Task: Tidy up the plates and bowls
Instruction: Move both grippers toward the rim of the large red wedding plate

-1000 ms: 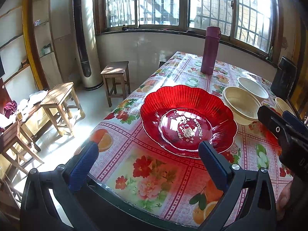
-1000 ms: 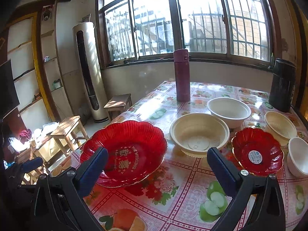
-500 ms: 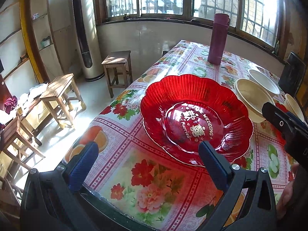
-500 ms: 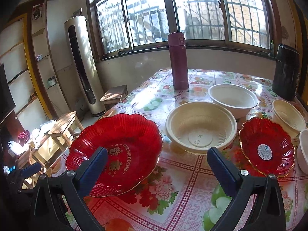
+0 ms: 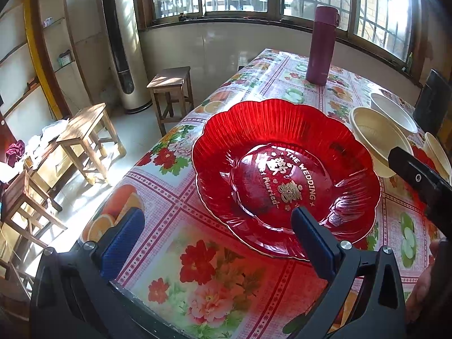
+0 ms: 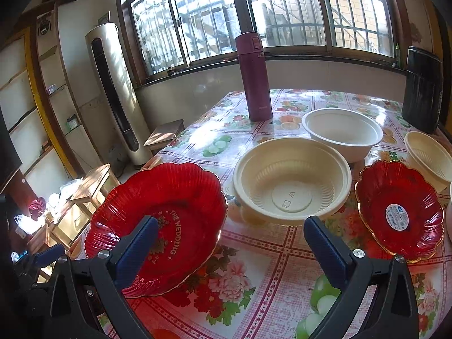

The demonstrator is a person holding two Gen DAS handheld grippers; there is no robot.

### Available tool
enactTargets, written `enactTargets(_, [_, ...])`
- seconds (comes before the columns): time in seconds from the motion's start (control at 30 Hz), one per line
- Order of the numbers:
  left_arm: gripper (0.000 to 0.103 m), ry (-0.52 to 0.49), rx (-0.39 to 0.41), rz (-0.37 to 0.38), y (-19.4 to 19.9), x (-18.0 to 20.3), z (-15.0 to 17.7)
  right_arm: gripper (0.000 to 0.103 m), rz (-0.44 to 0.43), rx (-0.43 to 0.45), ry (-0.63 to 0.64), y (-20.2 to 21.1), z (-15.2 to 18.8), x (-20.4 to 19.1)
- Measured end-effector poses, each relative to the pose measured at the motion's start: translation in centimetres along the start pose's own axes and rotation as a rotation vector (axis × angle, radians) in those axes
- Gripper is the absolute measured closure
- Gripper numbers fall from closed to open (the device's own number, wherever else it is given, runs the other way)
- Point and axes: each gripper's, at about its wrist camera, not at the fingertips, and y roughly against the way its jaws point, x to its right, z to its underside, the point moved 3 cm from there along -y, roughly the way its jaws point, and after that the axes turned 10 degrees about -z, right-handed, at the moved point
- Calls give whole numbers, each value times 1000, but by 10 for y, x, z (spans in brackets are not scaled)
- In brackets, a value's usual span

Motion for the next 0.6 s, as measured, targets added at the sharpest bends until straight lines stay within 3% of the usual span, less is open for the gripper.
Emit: enactTargets(0.6, [0, -6, -28, 15, -7, 0, 0, 0, 0, -16, -8, -6, 2, 3])
